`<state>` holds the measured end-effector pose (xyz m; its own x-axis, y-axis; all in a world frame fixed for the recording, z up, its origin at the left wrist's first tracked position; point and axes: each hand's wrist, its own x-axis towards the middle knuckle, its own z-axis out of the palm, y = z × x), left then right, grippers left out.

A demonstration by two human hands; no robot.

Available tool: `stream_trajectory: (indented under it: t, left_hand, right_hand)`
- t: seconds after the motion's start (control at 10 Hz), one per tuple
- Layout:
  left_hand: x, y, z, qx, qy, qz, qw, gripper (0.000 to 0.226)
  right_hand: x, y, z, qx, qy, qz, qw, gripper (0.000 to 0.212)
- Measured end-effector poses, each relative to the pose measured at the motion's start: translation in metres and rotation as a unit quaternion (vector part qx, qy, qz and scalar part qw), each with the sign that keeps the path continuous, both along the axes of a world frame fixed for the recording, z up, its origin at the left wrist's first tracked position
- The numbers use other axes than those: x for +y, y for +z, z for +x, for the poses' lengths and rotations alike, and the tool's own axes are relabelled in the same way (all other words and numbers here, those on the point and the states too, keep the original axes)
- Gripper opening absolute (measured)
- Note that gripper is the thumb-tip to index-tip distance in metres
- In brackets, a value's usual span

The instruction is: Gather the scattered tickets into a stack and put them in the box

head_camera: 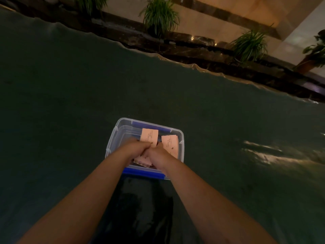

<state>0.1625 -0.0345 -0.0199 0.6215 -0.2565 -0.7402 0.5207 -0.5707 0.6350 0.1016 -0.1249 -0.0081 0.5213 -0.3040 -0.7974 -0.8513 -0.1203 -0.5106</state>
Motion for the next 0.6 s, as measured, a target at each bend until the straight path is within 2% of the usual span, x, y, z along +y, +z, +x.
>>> stream_trajectory:
  t: [0.2, 0.4, 0.5, 0.6]
  left_hand:
    - [0.009, -0.001, 0.001, 0.001, 0.004, -0.021, 1.0, 0.018]
    - [0.013, 0.005, -0.002, -0.055, -0.042, 0.023, 0.997, 0.032]
    - [0.017, 0.016, -0.016, -0.135, -0.068, 0.057, 0.987, 0.057]
    - [0.017, 0.034, -0.029, -0.221, -0.078, 0.064, 0.97, 0.059]
  right_hand:
    - [0.006, -0.005, 0.001, -0.001, 0.012, -0.012, 1.0, 0.073]
    - [0.009, 0.02, -0.014, -0.04, 0.073, -0.061, 0.995, 0.059]
    - [-0.005, 0.042, -0.041, -0.096, 0.083, -0.037, 0.991, 0.053]
    - [-0.017, 0.057, -0.058, -0.128, 0.09, -0.034, 0.987, 0.042]
